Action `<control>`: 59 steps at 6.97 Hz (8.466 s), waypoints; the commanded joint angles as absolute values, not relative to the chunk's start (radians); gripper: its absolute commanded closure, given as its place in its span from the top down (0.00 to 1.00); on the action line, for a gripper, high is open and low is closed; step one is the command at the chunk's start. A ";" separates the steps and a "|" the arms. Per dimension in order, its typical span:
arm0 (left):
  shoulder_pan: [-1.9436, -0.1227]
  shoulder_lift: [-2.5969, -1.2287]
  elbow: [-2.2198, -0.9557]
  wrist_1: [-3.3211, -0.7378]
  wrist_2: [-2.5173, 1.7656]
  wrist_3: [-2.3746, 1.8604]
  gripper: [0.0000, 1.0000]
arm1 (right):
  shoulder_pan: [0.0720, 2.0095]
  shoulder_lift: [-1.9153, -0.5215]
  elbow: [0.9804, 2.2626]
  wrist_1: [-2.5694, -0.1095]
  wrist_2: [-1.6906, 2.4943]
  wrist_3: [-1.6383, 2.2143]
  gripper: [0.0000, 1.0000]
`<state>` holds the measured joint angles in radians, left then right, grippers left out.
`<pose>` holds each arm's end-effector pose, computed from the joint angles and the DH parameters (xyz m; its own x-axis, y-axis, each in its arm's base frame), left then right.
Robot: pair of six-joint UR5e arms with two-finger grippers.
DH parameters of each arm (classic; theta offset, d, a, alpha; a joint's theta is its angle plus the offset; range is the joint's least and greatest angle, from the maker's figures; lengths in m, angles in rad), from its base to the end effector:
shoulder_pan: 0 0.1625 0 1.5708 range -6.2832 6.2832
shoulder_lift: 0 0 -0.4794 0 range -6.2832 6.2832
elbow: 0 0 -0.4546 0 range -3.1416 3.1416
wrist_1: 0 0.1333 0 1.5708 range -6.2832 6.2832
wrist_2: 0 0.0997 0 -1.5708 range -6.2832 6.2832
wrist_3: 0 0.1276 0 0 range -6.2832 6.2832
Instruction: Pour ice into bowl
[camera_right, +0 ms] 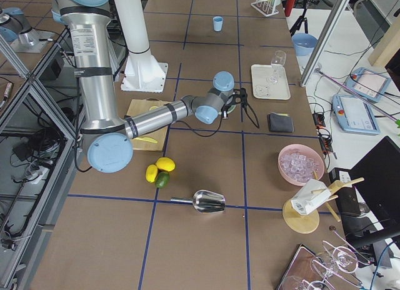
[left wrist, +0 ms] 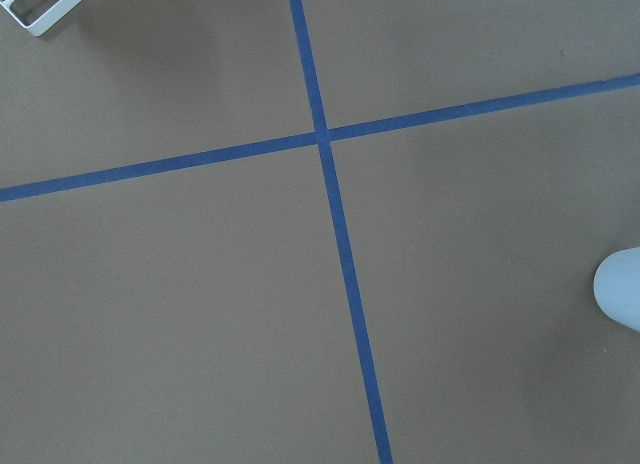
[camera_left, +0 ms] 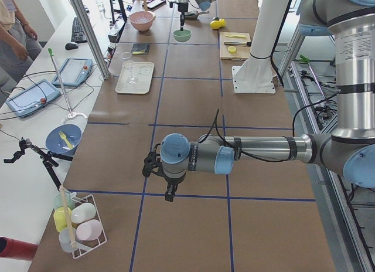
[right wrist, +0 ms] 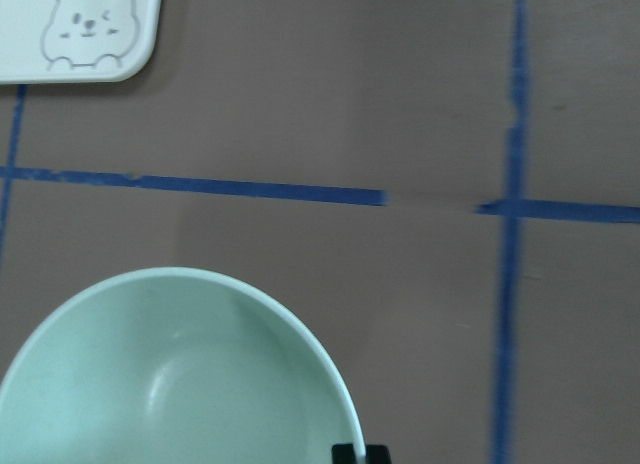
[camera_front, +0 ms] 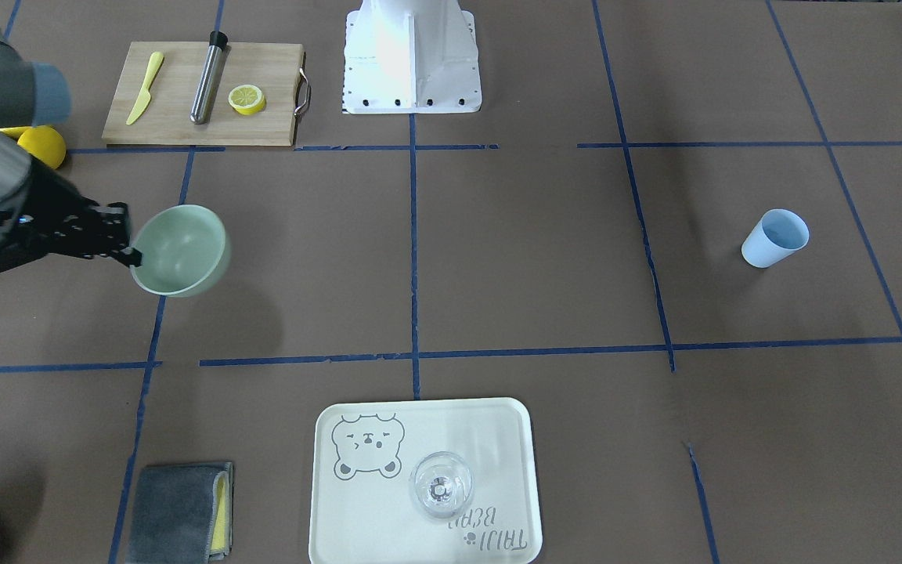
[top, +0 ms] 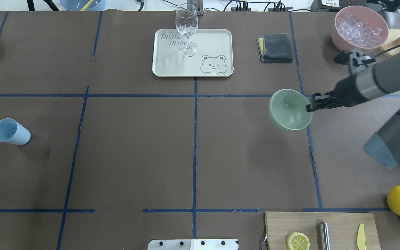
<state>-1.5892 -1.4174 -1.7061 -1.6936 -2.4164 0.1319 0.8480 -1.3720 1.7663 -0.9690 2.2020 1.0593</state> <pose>-0.0468 -0.4885 0.7182 0.6612 0.1962 -0.7241 -0.0693 0.9770 0.2015 -0.3898 -0.5296 0.4301 0.4495 -0.0877 0.8889 -0.0662 0.9891 0.1311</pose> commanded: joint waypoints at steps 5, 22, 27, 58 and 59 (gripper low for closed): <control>-1.586 -1.417 -1.704 -1.694 -2.419 0.132 1.00 | 0.414 -0.504 1.261 -1.393 1.692 1.471 0.00; -1.577 -1.468 -1.680 -1.956 -2.413 0.120 1.00 | 1.524 -1.700 1.703 -1.401 2.293 -0.286 1.00; -1.354 -1.564 -1.548 -2.540 -2.290 -0.263 1.00 | 1.548 -1.746 1.709 -1.401 2.327 -0.143 1.00; -0.451 -1.361 -1.516 -2.885 -1.026 -1.224 0.87 | 1.546 -1.746 1.717 -1.391 2.329 -0.080 1.00; -0.451 -1.361 -1.516 -2.899 -1.026 -1.224 0.64 | 1.546 -1.746 1.715 -1.391 2.327 -0.080 1.00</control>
